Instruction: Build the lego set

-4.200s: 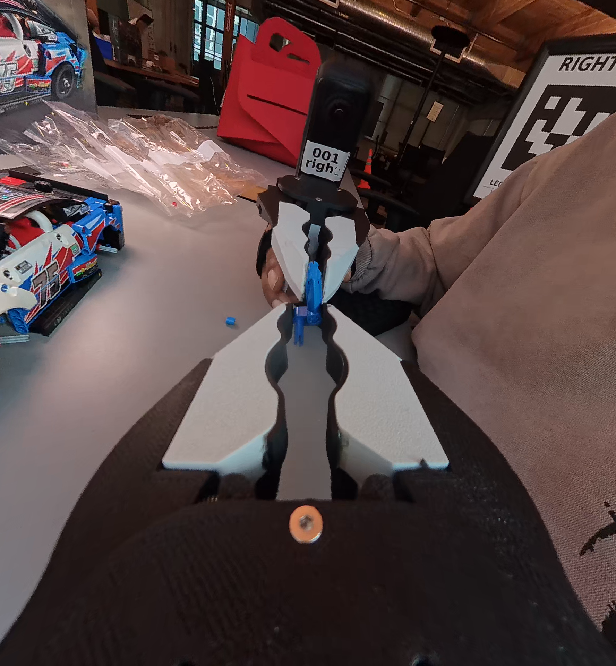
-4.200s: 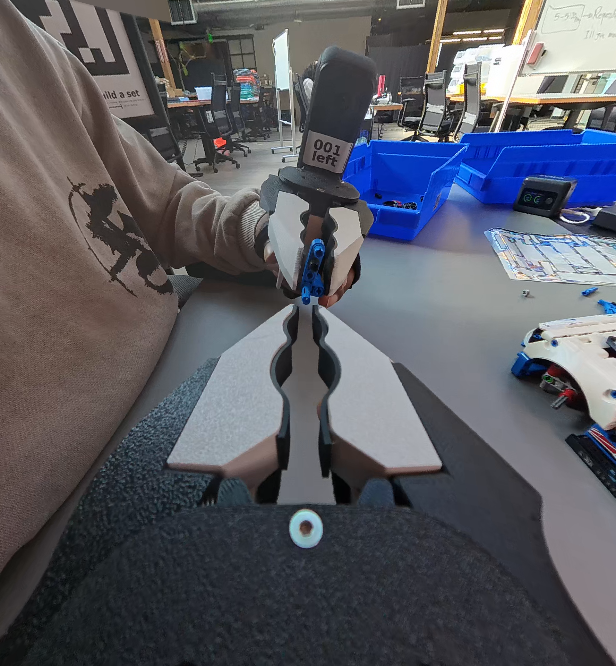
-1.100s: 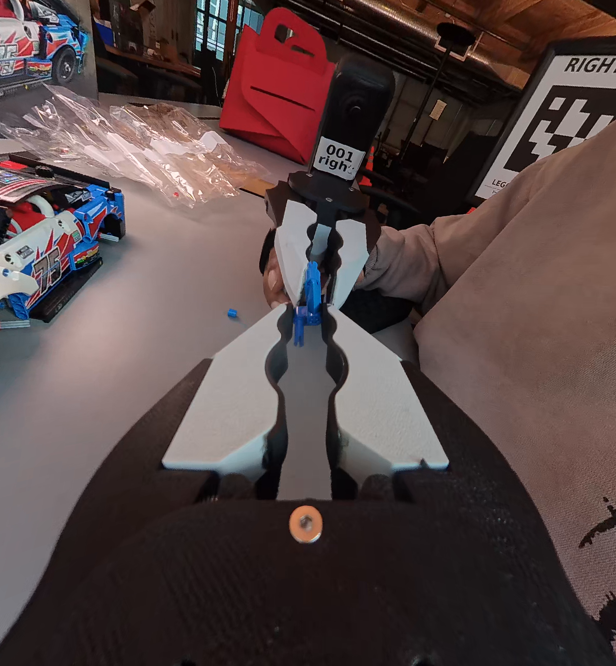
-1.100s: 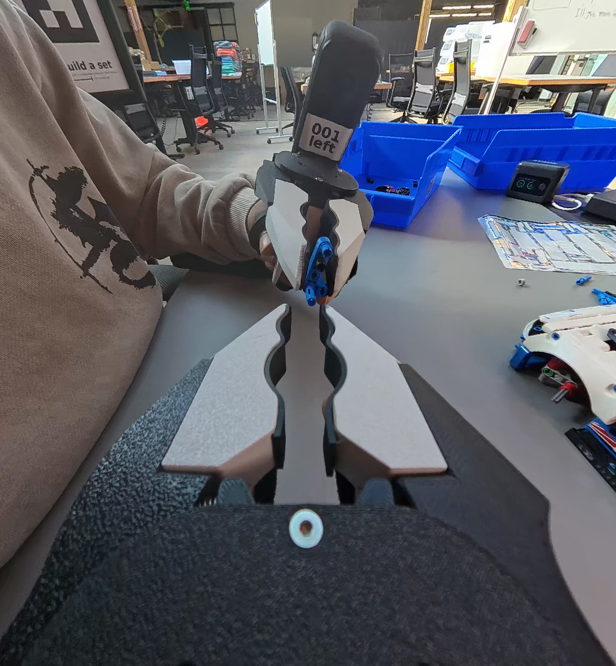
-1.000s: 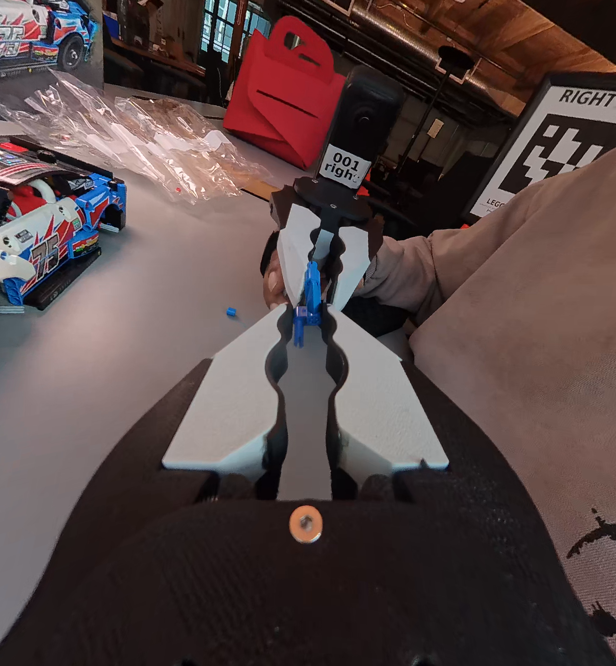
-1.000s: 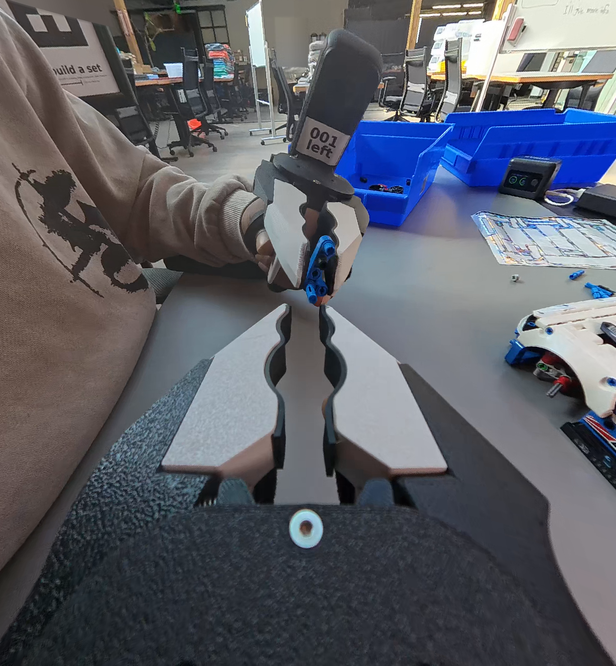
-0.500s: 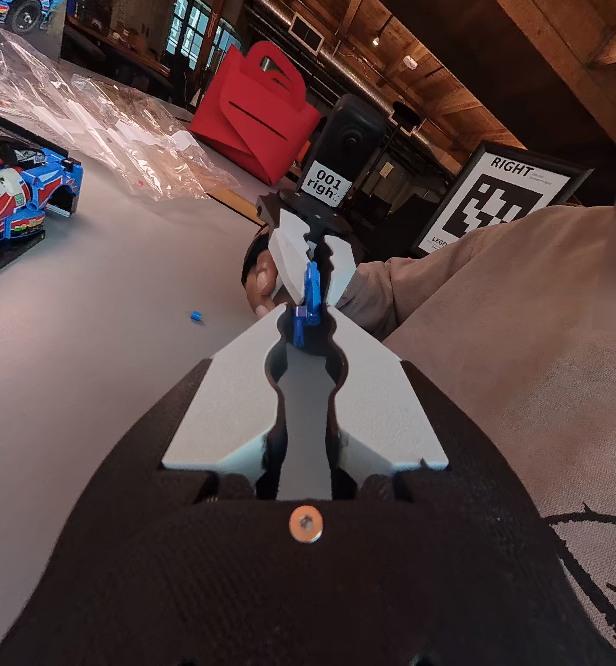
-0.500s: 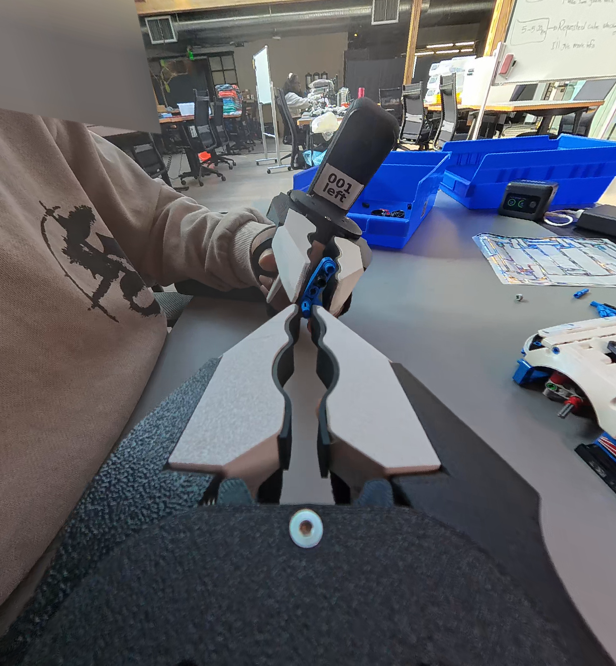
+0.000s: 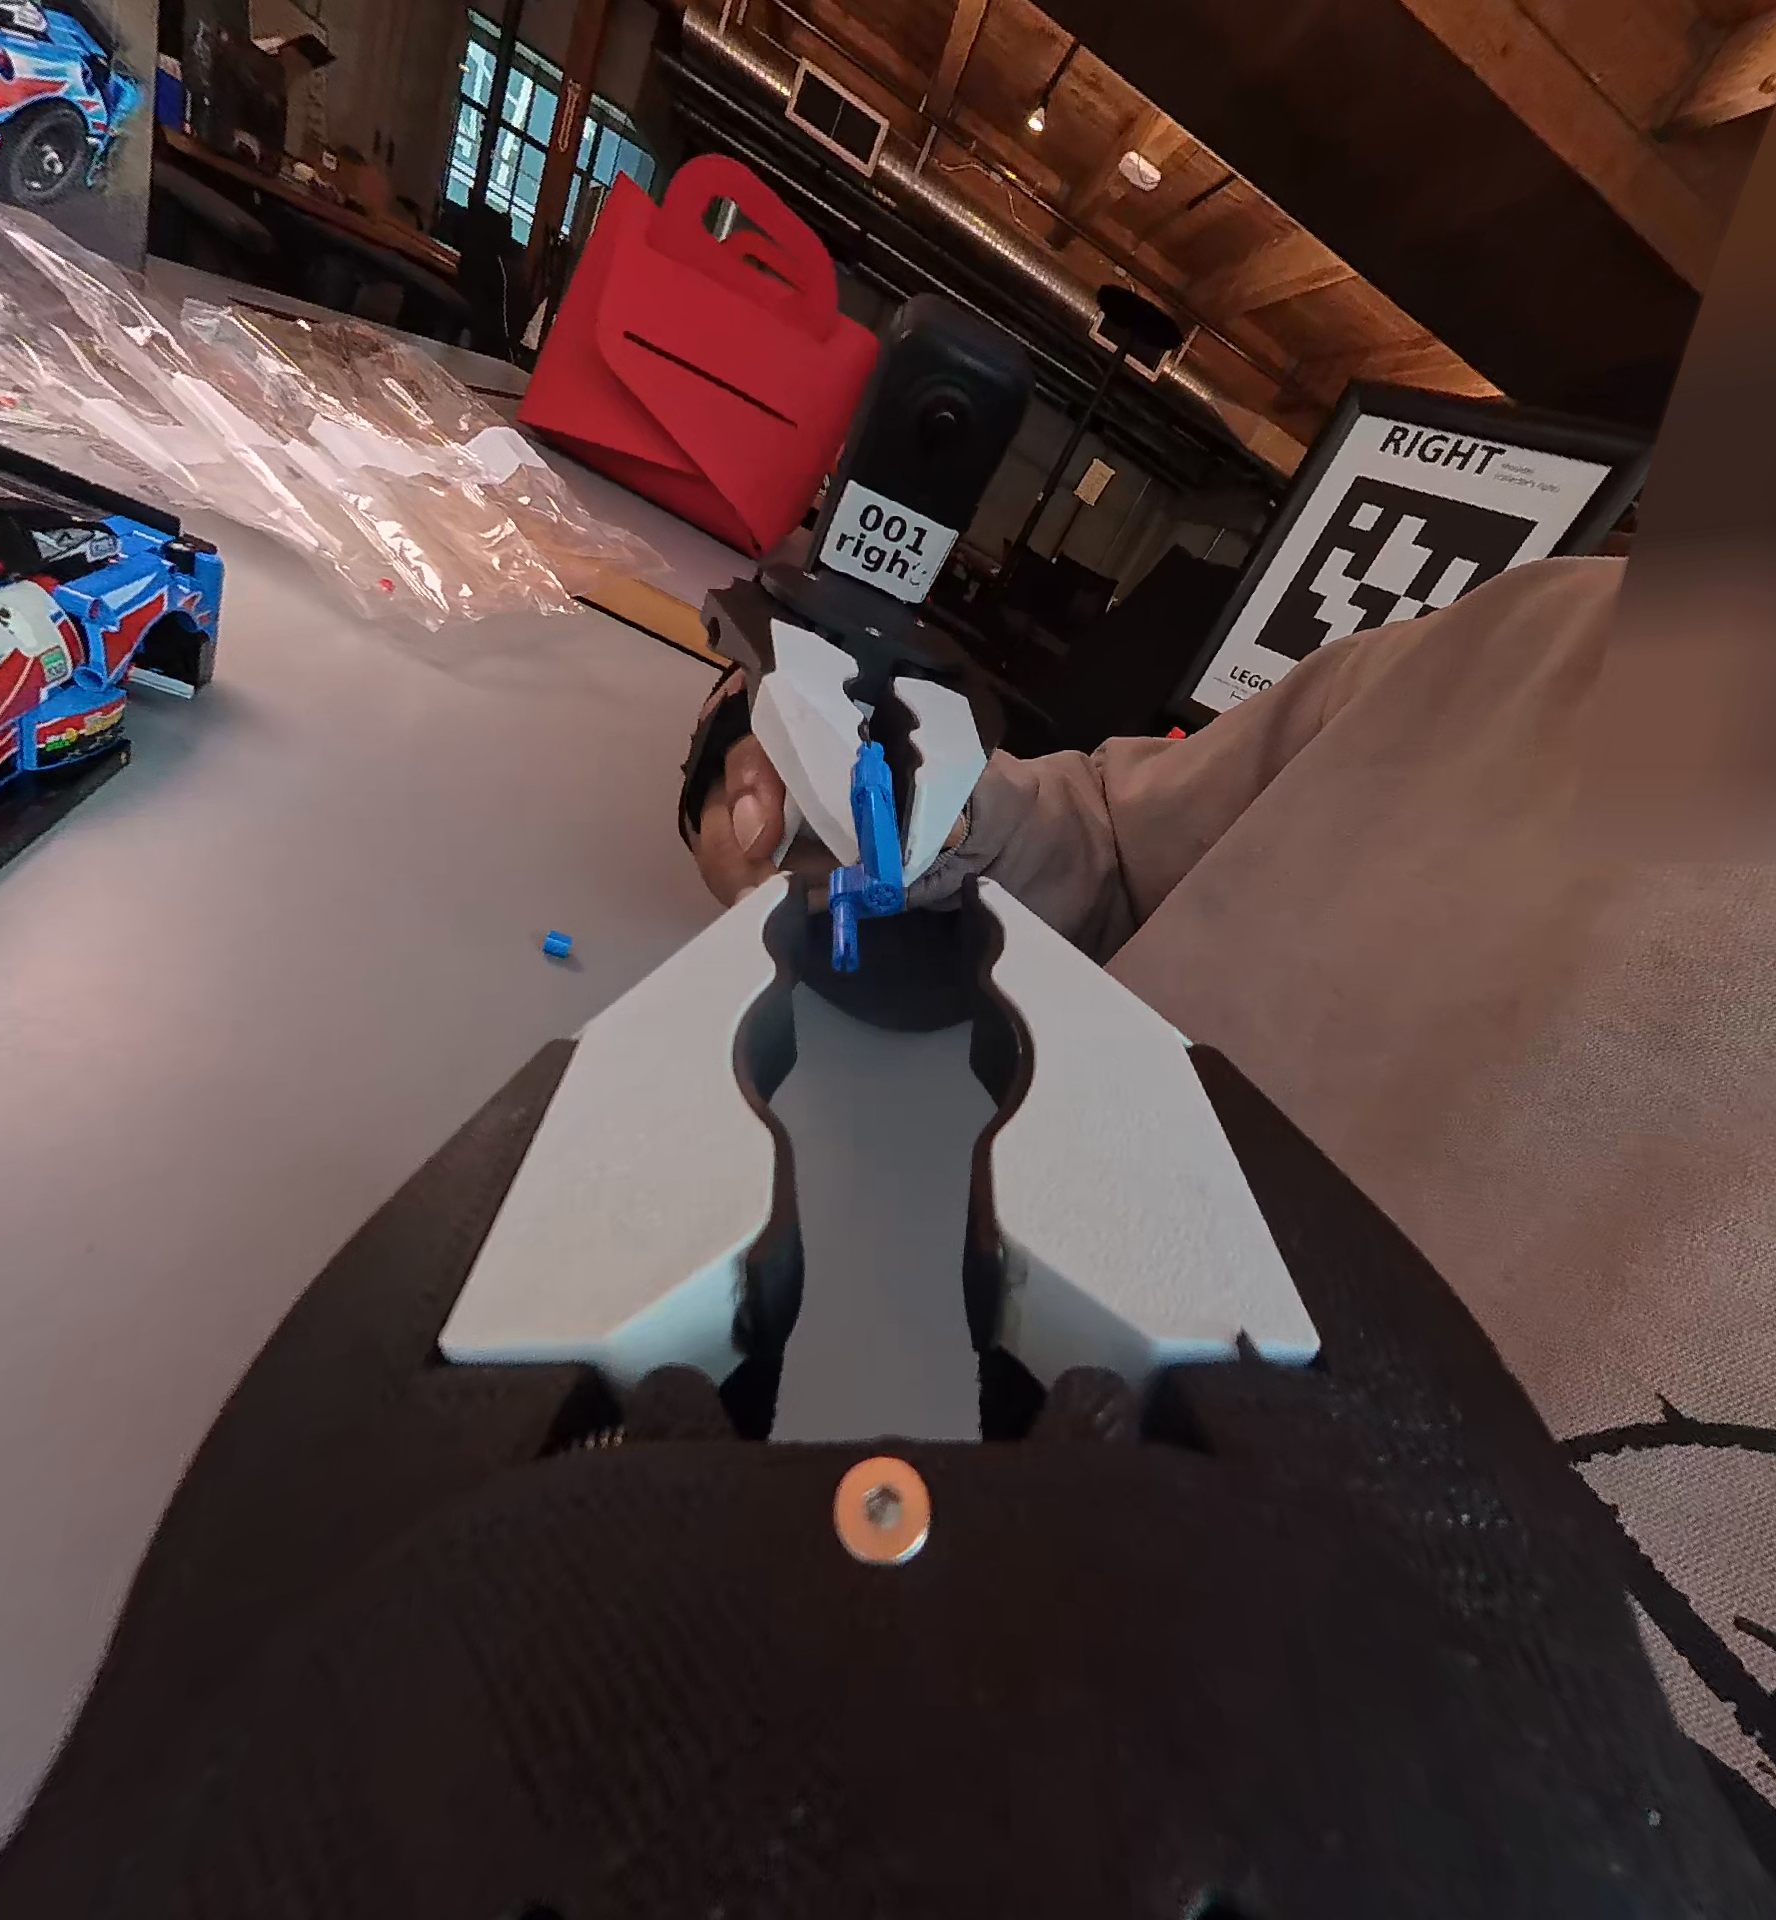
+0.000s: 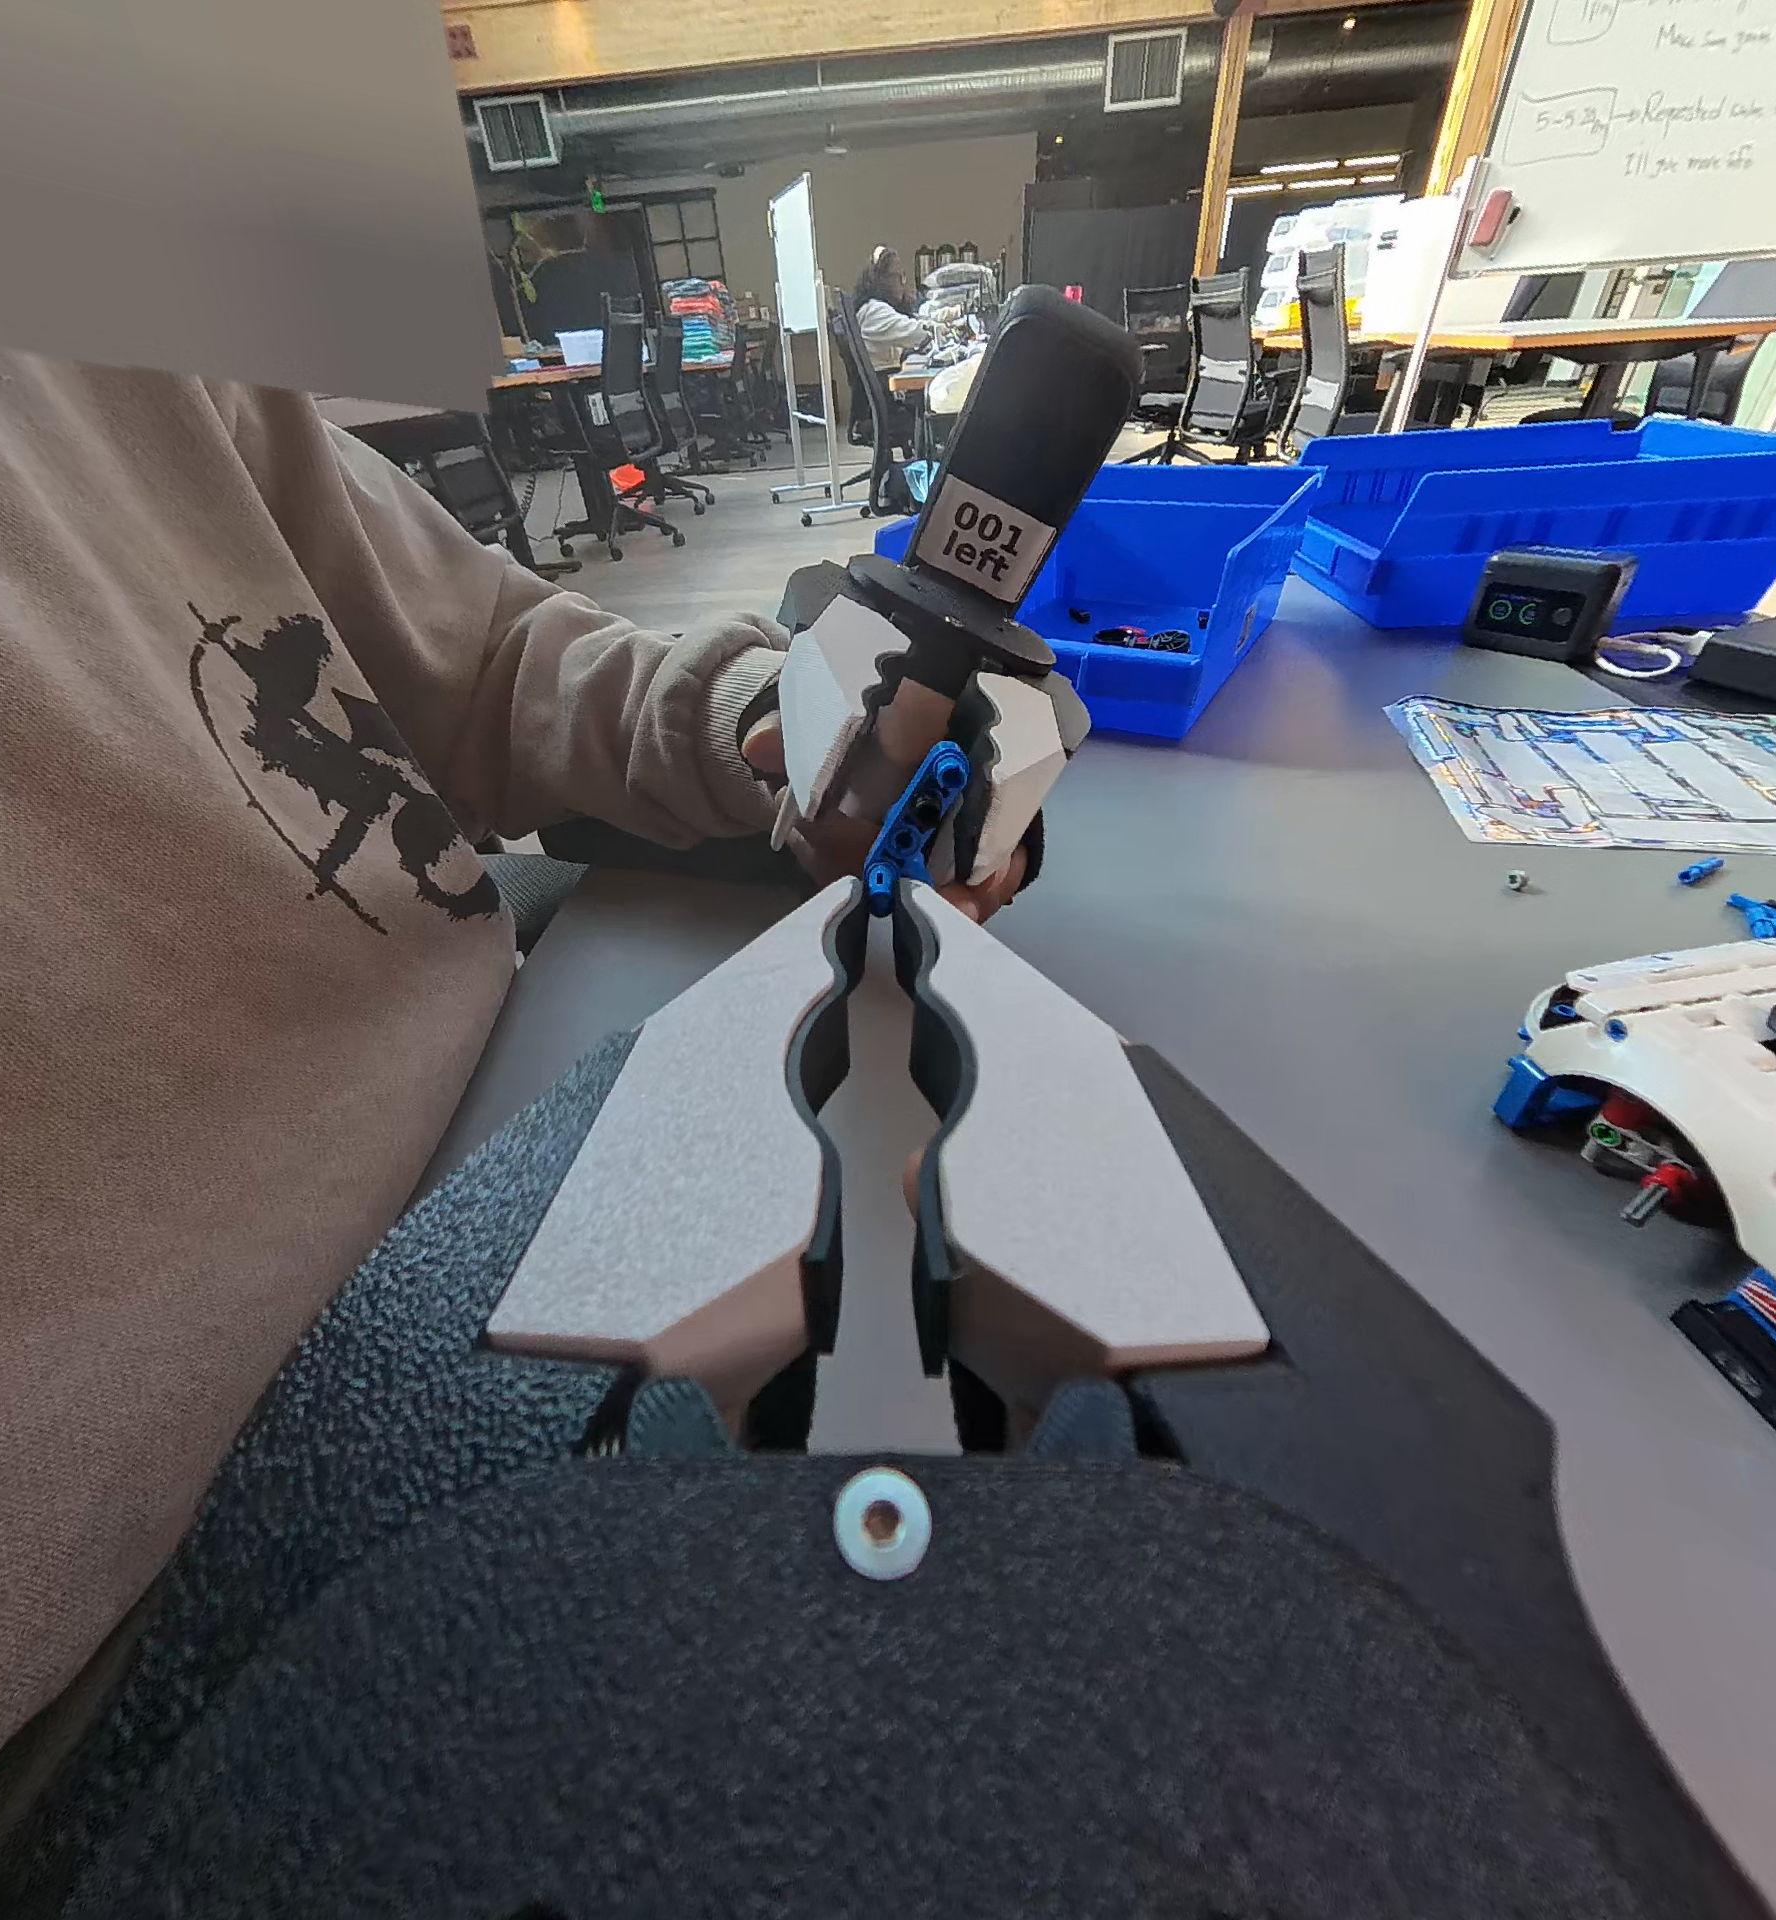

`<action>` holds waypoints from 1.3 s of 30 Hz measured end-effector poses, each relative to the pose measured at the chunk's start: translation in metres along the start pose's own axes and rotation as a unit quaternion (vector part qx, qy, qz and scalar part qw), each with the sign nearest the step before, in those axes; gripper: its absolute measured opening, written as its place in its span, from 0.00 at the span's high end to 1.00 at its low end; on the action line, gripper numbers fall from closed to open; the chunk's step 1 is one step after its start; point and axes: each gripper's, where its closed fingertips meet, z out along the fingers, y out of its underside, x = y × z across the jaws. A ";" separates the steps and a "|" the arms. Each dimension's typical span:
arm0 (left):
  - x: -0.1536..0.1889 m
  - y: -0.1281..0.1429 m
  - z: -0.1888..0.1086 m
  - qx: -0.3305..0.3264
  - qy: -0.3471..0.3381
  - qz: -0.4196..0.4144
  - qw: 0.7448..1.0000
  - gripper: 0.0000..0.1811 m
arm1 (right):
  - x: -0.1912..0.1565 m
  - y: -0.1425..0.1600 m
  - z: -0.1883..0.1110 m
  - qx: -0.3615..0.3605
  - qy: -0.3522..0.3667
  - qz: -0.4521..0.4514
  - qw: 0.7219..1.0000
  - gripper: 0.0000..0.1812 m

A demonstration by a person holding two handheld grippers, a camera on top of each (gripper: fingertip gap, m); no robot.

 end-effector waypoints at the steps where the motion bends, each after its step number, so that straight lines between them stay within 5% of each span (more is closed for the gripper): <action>1: 0.000 0.001 0.001 -0.002 0.000 -0.001 1.000 0.85 | 0.000 0.001 0.001 -0.002 0.000 -0.001 1.000 0.99; 9: 0.001 0.012 0.007 -0.030 0.002 0.006 1.000 0.97 | -0.006 0.013 0.007 -0.033 -0.012 -0.015 0.999 0.99; 27: -0.008 0.025 0.004 -0.092 -0.056 0.064 0.992 0.88 | -0.003 0.015 0.006 -0.032 -0.008 -0.021 0.999 0.99; 39: -0.007 0.026 0.006 -0.106 -0.052 0.075 0.990 0.93 | -0.005 0.014 0.004 -0.035 -0.016 -0.022 0.999 0.99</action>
